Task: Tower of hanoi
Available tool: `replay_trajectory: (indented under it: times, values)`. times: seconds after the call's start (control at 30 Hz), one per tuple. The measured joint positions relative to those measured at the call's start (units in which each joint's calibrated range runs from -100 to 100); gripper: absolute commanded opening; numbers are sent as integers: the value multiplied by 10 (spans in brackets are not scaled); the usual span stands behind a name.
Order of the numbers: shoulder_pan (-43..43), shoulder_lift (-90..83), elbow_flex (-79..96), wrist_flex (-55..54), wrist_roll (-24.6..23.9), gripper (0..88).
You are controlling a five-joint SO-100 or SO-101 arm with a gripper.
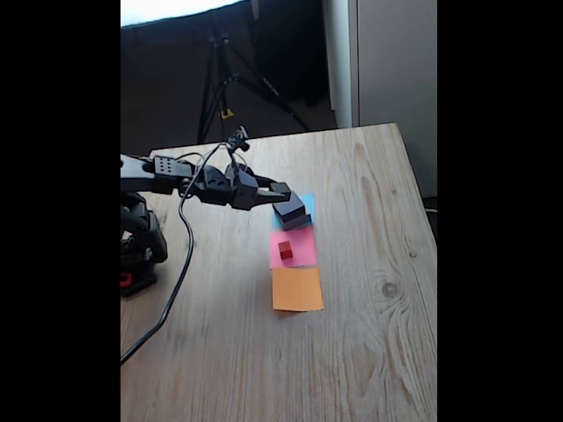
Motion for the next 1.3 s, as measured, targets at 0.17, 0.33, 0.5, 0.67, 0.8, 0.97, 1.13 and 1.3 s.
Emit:
replay_trajectory:
  times: [0.17, 0.33, 0.5, 0.67, 0.8, 0.97, 1.13, 1.3]
  values:
    - [-3, 77, 29, -128, 0, 73]
    - [-14, 129, 35, -201, 0, 75]
    - [-26, 155, 59, -248, 0, 75]
    - [-30, 186, 61, -286, 0, 75]
    - [-30, 211, 61, -312, 0, 76]
    - [-30, 227, 61, -328, 0, 85]
    - [-30, 231, 60, -332, 0, 151]
    - [-30, 232, 60, -339, 0, 261]
